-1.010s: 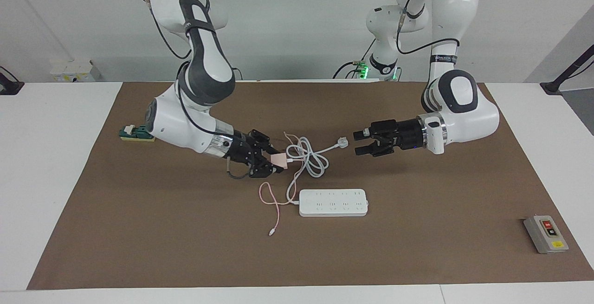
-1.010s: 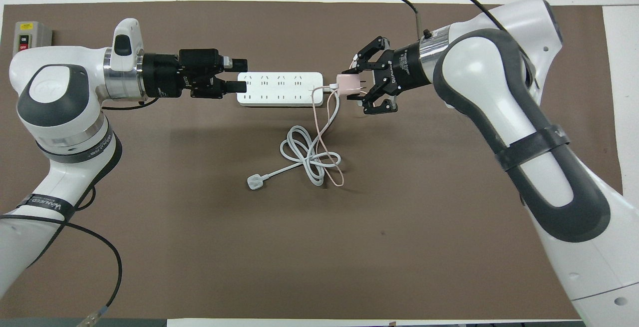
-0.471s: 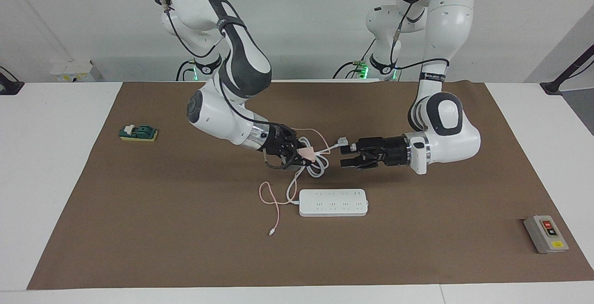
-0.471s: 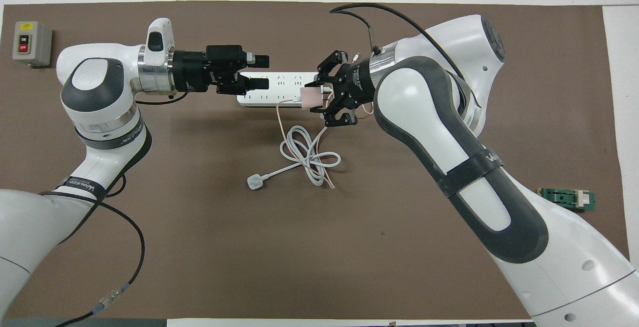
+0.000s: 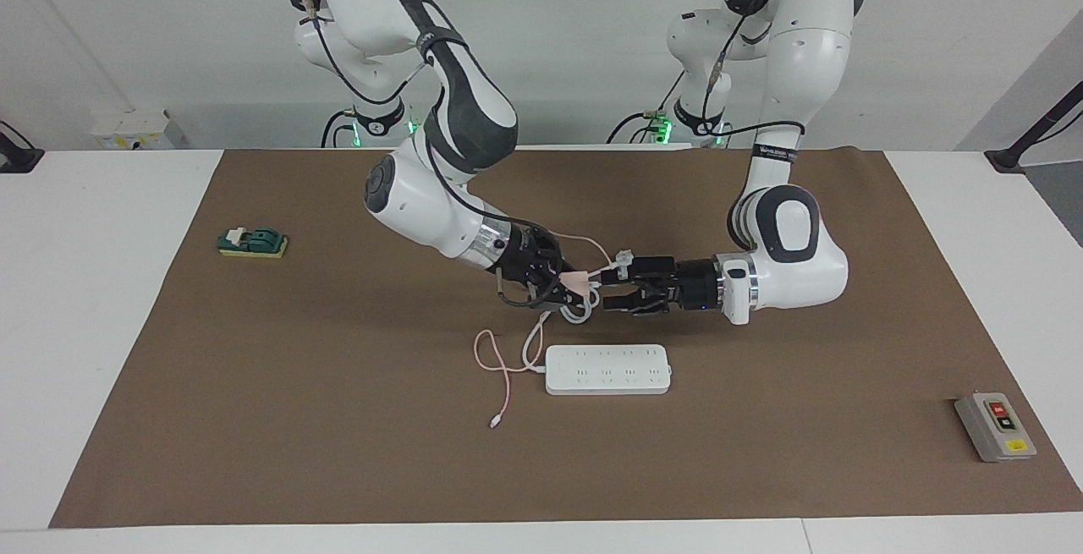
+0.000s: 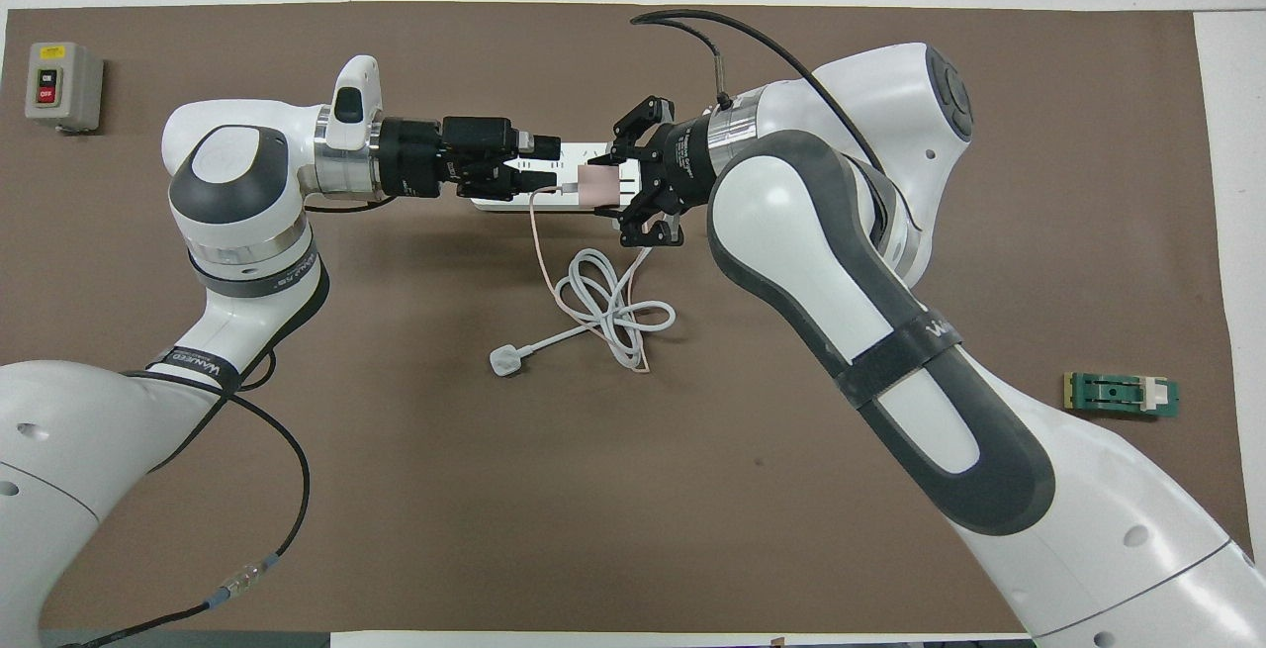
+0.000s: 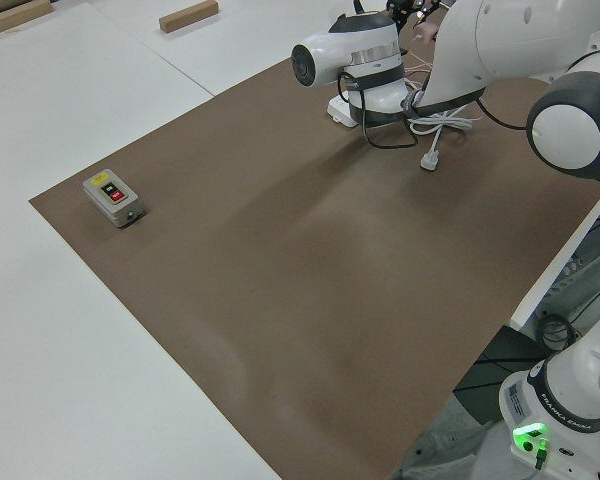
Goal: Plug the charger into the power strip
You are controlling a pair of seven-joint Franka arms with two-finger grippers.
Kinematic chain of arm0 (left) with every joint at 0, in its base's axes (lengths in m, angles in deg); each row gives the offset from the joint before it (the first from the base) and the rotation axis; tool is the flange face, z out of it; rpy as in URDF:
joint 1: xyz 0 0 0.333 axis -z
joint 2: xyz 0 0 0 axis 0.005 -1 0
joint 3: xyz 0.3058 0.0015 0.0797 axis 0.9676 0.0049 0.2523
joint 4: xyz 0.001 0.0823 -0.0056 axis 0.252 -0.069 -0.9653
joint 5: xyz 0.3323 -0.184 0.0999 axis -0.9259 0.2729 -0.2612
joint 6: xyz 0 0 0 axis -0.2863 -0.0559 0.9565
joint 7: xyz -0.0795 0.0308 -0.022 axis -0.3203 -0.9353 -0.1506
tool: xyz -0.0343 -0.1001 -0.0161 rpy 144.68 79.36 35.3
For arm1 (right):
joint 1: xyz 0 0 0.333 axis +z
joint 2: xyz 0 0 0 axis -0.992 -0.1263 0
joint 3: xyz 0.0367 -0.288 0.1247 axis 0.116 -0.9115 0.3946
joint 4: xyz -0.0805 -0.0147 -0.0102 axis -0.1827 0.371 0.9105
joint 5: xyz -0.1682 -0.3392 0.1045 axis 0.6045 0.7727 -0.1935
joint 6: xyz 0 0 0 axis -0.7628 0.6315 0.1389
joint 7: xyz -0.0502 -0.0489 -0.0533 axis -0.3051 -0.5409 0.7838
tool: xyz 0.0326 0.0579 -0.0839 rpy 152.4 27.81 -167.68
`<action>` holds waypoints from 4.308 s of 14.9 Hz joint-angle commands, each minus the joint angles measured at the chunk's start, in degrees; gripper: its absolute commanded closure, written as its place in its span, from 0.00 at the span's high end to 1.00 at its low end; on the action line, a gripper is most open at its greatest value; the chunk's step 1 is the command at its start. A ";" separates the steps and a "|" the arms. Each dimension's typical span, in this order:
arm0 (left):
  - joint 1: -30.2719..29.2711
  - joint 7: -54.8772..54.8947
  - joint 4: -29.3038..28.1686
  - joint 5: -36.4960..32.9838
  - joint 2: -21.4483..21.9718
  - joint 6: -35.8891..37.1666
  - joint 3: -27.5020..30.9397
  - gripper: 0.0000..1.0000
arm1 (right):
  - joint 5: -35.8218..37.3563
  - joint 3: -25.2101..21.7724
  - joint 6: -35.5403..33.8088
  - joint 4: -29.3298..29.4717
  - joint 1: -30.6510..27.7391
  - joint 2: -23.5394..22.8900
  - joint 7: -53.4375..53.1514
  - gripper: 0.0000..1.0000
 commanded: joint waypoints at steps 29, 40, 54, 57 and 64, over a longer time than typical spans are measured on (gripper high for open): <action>0.27 3.58 -3.69 1.25 1.46 3.03 -1.31 0.15 | 1.72 -0.20 0.66 0.48 1.24 -0.20 -2.87 0.00; -2.09 3.06 -2.63 0.02 2.86 4.17 -0.96 0.00 | 3.12 -0.12 -0.31 1.53 0.18 -0.28 -5.07 1.00; -10.45 8.23 12.47 -49.43 7.88 12.53 -1.48 0.00 | 15.06 -0.73 -16.64 5.58 -16.16 4.28 7.65 1.00; -6.16 12.26 17.82 -58.57 7.09 9.98 -1.39 0.00 | 21.91 -0.73 -20.16 5.58 -18.44 5.69 18.88 1.00; 1.77 30.38 18.02 -76.61 6.91 -6.54 -1.31 0.00 | 34.74 -0.73 -26.76 4.97 -21.88 9.03 48.07 1.00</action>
